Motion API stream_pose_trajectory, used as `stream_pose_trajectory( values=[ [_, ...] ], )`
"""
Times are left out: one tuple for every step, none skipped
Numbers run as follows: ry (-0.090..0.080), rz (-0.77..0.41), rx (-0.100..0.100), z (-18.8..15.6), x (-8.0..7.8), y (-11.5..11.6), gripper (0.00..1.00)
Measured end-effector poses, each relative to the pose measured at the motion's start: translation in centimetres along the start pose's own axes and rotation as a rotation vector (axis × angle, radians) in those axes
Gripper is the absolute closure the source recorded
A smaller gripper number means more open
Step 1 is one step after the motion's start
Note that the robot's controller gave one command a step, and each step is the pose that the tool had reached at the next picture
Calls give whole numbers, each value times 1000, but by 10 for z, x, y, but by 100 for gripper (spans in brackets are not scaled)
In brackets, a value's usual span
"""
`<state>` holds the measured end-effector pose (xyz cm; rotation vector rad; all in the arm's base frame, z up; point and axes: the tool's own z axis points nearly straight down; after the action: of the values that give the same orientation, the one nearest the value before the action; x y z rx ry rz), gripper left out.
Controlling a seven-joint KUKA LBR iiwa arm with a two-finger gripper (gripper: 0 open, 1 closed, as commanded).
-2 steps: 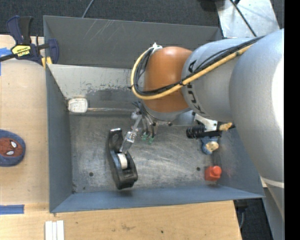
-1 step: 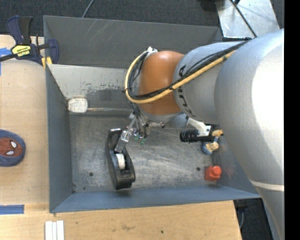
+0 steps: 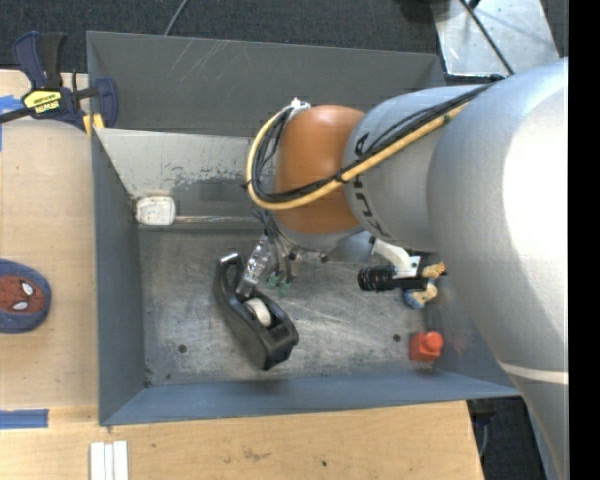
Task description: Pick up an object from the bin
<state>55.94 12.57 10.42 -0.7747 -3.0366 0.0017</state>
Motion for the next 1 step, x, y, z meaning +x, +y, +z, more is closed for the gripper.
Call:
stream_pose_trajectory(
  values=[
    [-15,81,-11,-131,9,9,100]
  ],
)
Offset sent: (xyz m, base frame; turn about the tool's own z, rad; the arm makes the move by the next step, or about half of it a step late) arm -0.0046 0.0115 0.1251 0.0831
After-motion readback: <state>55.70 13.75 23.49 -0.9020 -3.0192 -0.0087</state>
